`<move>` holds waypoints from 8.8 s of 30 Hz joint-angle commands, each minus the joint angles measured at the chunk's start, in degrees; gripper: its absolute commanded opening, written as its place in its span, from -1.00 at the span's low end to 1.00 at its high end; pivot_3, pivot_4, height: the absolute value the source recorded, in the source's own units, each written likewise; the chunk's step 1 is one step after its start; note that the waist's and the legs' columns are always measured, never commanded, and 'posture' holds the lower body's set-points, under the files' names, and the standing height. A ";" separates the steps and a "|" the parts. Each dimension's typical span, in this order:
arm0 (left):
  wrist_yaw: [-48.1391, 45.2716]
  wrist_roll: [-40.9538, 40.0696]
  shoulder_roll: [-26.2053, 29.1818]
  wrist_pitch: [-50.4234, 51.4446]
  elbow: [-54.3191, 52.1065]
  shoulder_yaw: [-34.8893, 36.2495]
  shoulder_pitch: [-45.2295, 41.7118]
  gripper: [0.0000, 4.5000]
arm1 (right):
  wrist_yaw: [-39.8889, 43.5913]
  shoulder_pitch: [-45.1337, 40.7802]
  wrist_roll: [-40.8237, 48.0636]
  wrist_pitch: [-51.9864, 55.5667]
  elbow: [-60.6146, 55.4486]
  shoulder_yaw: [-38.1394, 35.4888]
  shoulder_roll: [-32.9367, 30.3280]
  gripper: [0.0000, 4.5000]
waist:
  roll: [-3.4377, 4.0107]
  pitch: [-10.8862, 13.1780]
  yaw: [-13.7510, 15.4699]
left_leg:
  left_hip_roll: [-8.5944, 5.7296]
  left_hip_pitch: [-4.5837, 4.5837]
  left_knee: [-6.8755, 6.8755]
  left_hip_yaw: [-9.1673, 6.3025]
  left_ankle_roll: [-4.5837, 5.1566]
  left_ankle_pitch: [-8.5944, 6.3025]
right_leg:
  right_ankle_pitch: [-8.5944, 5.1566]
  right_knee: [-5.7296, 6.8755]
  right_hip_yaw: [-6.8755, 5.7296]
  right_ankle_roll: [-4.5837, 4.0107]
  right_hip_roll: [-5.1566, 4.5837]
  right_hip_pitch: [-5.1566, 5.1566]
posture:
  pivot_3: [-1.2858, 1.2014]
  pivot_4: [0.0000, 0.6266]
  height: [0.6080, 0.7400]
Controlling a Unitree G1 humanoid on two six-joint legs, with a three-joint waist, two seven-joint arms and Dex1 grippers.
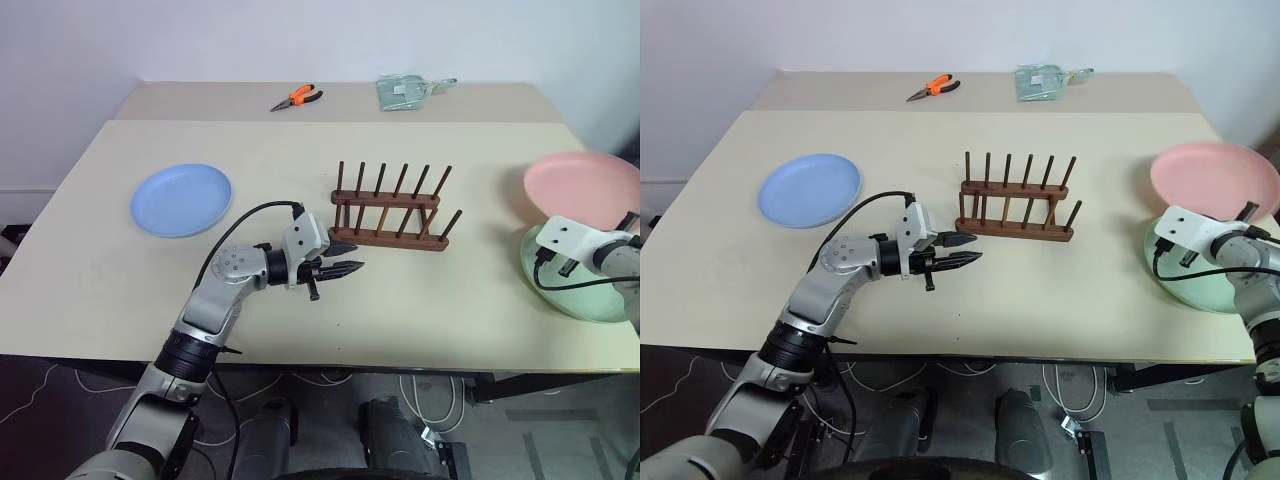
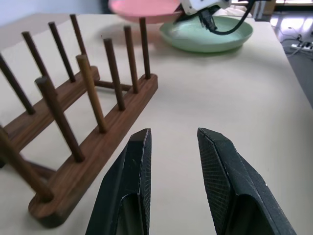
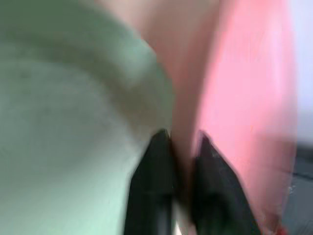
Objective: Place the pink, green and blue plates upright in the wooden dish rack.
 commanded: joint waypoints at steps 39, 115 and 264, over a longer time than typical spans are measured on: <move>3.09 -1.03 0.86 -11.37 6.56 8.34 -2.94 -0.34 | -1.66 8.33 76.64 43.81 -53.82 -29.76 26.84 -0.27 | -0.06 0.09 0.46 | 0.00 -0.19 0.01 -0.32 0.02 0.00 | 0.13 0.01 -0.18 0.13 0.04 -0.09 | 0.03 -0.52 1.00; 4.56 -1.19 5.80 -8.82 4.52 7.93 -0.87 1.00 | 1.55 17.23 31.13 26.57 -48.82 -31.81 9.56 -0.99 | -0.07 0.38 -0.13 | 0.11 -0.06 0.10 0.34 0.02 0.01 | 0.07 -0.01 0.21 -0.13 0.01 -0.13 | 0.03 -0.52 1.00; 31.91 2.30 9.20 -10.57 0.30 17.54 3.97 0.32 | -6.88 -8.81 58.26 36.88 -65.96 -9.29 61.04 -1.00 | -1.00 0.55 0.45 | 0.07 -0.11 -0.84 -0.50 -0.64 0.44 | 0.40 -0.04 -0.21 -0.08 0.06 -0.44 | 0.03 -0.52 1.00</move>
